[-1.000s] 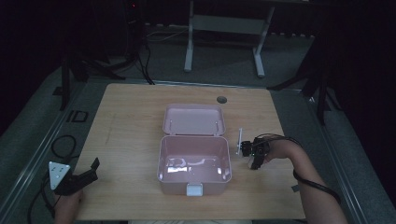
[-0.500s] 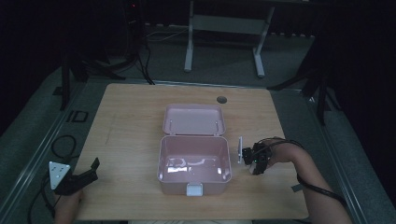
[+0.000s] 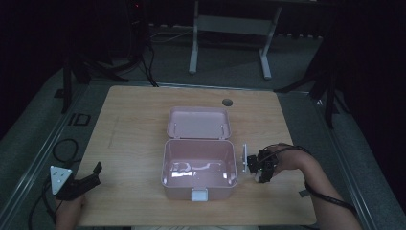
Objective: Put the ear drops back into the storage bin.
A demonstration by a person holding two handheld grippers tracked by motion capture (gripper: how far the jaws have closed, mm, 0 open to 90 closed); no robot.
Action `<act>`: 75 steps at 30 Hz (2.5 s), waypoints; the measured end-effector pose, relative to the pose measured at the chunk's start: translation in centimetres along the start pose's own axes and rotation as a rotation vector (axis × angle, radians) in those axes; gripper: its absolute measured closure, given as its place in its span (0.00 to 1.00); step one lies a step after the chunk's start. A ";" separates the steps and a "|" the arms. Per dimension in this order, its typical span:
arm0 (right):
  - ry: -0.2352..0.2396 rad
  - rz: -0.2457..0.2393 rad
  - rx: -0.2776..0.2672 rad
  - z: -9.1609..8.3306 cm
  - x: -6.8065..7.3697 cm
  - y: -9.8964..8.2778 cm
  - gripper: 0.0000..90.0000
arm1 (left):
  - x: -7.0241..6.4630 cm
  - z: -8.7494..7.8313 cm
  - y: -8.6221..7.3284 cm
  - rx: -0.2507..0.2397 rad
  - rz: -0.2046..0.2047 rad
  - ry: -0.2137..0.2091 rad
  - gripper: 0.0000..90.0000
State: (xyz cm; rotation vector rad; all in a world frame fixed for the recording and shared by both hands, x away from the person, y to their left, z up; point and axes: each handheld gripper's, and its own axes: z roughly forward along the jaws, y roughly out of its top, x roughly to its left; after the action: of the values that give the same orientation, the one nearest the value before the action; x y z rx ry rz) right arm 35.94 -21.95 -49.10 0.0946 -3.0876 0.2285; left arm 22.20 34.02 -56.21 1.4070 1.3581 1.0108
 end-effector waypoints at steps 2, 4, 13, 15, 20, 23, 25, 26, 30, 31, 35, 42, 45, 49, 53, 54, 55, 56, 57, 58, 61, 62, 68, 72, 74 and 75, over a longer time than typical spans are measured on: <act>-0.001 0.004 -0.001 -0.4 0.1 0.0 0.66 | 0.0 0.0 0.0 0.001 0.000 0.000 0.02; -0.004 0.008 -0.005 -0.8 0.2 0.1 0.66 | 0.0 0.0 0.0 0.001 0.001 0.000 0.02; -0.011 0.010 -0.011 -2.7 0.7 0.4 0.66 | 0.0 0.0 0.0 -0.001 -0.001 0.000 0.02; -0.012 0.010 -0.008 -3.2 0.8 0.5 0.66 | 0.0 0.0 0.0 0.000 -0.001 0.000 0.02; -0.022 0.006 -0.010 -4.5 1.2 0.8 0.66 | 0.0 0.0 0.0 -0.001 -0.001 0.000 0.02; -0.024 0.008 -0.007 -5.1 1.4 0.9 0.66 | 0.0 0.0 0.0 0.000 0.000 0.000 0.02; -0.025 0.014 0.000 -5.6 1.5 1.0 0.66 | 0.0 0.0 0.0 -0.001 0.000 0.000 0.02; -0.025 0.015 -0.001 -5.8 1.6 1.0 0.66 | 0.0 0.0 0.0 -0.001 -0.001 0.000 0.02; -0.026 0.015 -0.007 -6.7 1.8 1.1 0.66 | 0.0 0.0 0.0 0.000 0.000 0.000 0.02; -0.029 0.015 -0.008 -6.9 1.8 1.1 0.66 | 0.0 0.0 0.0 0.000 -0.001 0.000 0.02; -0.031 0.015 -0.007 -7.7 1.9 1.0 0.66 | 0.0 0.0 0.0 -0.001 -0.002 0.000 0.02; -0.037 0.020 -0.024 -9.3 2.0 1.0 0.66 | 0.0 0.0 0.0 -0.001 -0.002 -0.002 0.02; -0.049 0.020 -0.021 -10.1 2.0 1.1 0.66 | 0.0 0.0 0.0 -0.001 -0.003 -0.002 0.02; -0.057 0.020 -0.035 -11.2 2.0 1.2 0.66 | 0.0 0.0 0.0 -0.002 -0.003 -0.002 0.02; -0.056 0.015 -0.061 -12.2 2.1 1.4 0.66 | 0.0 0.0 0.0 -0.003 -0.006 -0.002 0.02; -0.060 0.020 -0.061 -12.5 2.1 1.4 0.66 | 0.0 0.0 0.0 -0.003 -0.006 -0.002 0.02; -0.064 0.022 -0.061 -12.7 2.1 1.4 0.66 | 0.0 0.0 0.0 -0.002 -0.006 -0.002 0.02; -0.066 0.022 -0.061 -12.9 2.1 1.4 0.66 | 0.0 0.0 0.0 -0.002 -0.006 -0.002 0.02; -0.070 0.025 -0.059 -13.1 2.1 1.5 0.66 | 0.1 0.0 0.0 -0.001 -0.006 -0.002 0.02; -0.076 0.022 -0.060 -13.3 2.1 1.5 0.66 | 0.0 0.0 0.0 -0.001 -0.006 -0.002 0.02; -0.081 0.022 -0.070 -13.9 2.1 1.7 0.66 | 0.0 0.0 0.0 -0.001 -0.006 -0.001 0.02; -0.079 0.025 -0.070 -14.2 2.1 1.8 0.66 | 0.0 0.0 0.0 -0.001 -0.007 -0.001 0.02; -0.077 -0.002 -0.101 -14.8 2.2 2.8 0.66 | 0.0 0.0 0.0 -0.002 -0.007 -0.002 0.02; -0.082 -0.016 -0.090 -14.9 2.1 3.9 0.66 | 0.0 0.0 0.0 -0.002 -0.006 -0.001 0.02; -0.082 -0.023 -0.086 -15.0 2.1 4.4 0.66 | 0.1 0.0 0.0 -0.002 -0.008 -0.001 0.02; -0.081 -0.029 -0.088 -15.0 2.1 4.7 0.66 | 0.1 0.0 0.0 -0.002 -0.008 -0.001 0.02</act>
State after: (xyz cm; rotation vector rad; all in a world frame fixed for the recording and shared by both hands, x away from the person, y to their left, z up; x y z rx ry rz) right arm 34.17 -15.17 -34.87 0.1488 -3.1686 0.0896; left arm 22.19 34.08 -56.22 1.3990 1.3604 1.0056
